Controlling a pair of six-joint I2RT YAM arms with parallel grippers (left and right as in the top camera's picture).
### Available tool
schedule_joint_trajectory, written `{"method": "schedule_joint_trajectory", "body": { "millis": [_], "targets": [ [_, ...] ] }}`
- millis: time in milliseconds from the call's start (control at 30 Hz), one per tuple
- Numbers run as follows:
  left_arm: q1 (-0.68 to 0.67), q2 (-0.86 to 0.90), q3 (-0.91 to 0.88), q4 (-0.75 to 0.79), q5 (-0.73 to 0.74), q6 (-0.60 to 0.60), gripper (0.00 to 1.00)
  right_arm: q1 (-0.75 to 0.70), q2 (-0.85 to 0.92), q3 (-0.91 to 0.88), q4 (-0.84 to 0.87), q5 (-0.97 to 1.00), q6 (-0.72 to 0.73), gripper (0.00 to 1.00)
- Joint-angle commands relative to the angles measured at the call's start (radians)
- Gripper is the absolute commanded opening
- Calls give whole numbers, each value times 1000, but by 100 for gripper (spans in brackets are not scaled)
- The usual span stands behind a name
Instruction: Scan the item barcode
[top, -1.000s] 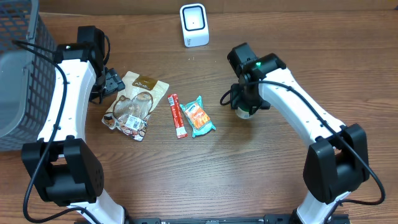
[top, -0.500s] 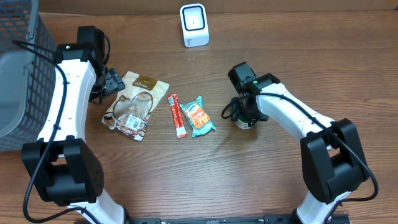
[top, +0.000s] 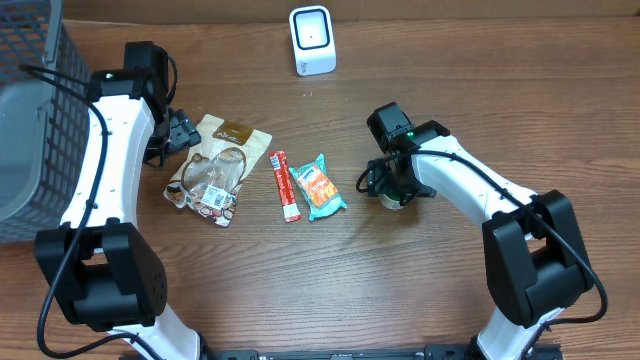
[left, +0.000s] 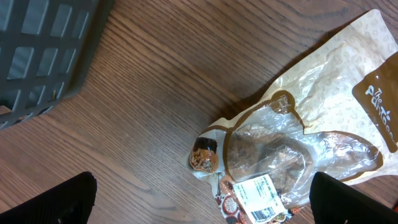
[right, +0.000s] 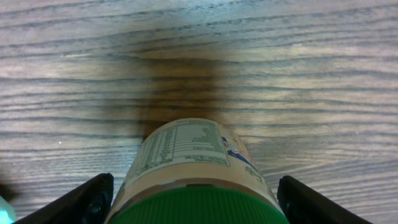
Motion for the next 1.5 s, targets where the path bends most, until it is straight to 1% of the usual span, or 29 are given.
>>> {"method": "schedule_joint_trajectory", "body": {
  "millis": [0,167,267,300,333,367,600,667,933,967,1033,1067,1133,1167,1233,1367,1467],
  "targets": [
    [-2,-8,19,-2,-11,0,100,-2,-10,-5,-1,6,0,86],
    [-2,-8,19,-1,-11,0,100,-2,-10,-5,-2,6,-3,89],
    [-2,-8,19,-1,-11,0,100,-2,-10,-5,-5,6,-3,86],
    [-2,-8,19,-1,-11,0,100,-2,-10,-5,-5,6,-3,80],
    [-2,-8,19,-1,-11,1,100,-2,-10,-5,-6,6,-3,72],
    [-2,-8,19,0,-11,1,100,-2,-10,-5,-8,6,-3,68],
    [-2,-8,19,0,-11,1,100,-2,-10,0,-9,6,-3,50],
    [-2,-8,19,0,-11,1,100,-2,-10,27,-29,2,-3,45],
    [-2,-8,19,2,-11,1,100,-2,-10,222,-216,-1,-3,43],
    [-2,-8,19,2,-11,0,100,-2,-10,248,-241,-1,-3,41],
    [-2,-8,19,2,-11,1,100,-2,-10,302,-285,-1,-4,35],
    [-2,-8,19,2,-11,0,100,-2,-10,358,-327,-1,-4,31],
    [-2,-8,19,2,-11,1,100,-2,-10,427,-377,-1,-4,31],
    [-2,-8,19,2,-11,0,100,-2,-10,533,-438,-10,-26,32],
    [-2,-8,19,2,-11,0,100,-2,-10,631,-472,-44,-72,32],
    [-2,-8,19,2,-11,0,100,-2,-10,803,-504,-81,-133,32],
    [-2,-8,19,2,-11,1,100,-2,-10,861,-480,-80,-135,31]
  ]
}}
